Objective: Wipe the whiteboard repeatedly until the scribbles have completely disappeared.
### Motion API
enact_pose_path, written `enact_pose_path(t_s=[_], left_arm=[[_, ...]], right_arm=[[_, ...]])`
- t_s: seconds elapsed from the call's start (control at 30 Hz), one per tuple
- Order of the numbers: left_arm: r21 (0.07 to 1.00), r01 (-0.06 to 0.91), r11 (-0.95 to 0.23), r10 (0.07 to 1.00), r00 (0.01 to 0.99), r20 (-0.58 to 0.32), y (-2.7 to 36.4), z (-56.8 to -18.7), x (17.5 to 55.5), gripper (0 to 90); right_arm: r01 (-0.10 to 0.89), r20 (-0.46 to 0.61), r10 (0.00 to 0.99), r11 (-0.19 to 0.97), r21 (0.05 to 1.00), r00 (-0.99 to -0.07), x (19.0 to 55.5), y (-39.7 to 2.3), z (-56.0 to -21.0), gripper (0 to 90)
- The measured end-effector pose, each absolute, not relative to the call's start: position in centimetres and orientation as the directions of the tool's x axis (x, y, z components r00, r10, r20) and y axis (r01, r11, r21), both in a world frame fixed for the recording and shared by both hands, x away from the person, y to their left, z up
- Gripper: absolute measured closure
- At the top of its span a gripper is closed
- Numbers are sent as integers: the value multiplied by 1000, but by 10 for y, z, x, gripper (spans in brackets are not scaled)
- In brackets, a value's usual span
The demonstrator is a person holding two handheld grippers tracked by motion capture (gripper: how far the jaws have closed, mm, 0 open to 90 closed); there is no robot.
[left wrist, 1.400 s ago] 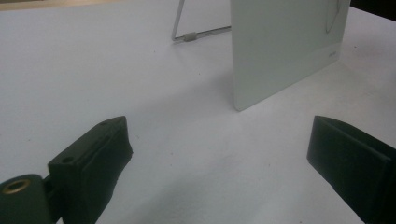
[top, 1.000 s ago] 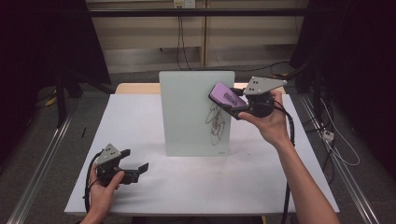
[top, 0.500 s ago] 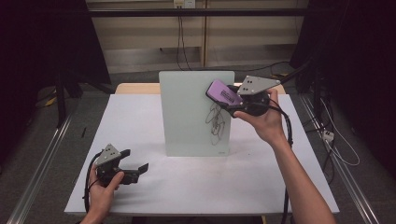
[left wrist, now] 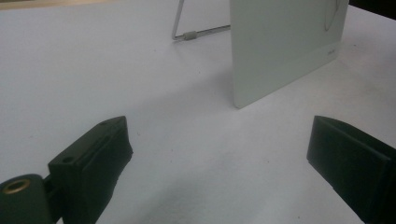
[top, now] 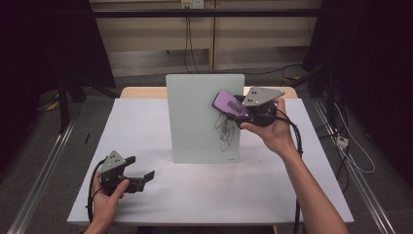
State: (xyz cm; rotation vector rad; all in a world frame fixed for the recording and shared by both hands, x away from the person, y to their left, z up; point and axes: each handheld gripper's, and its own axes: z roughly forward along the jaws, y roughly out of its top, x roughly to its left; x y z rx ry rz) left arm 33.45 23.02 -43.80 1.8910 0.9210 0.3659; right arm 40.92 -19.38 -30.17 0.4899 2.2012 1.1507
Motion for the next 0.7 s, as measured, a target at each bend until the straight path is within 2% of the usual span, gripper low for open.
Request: enact_pose_path(t_s=[0.7], left_arm=[[861,440,-254,727,674,-130,229,-438,334,60]], right_arm=[[71,-322,540,584,808,-778,399,-183,-330,416]])
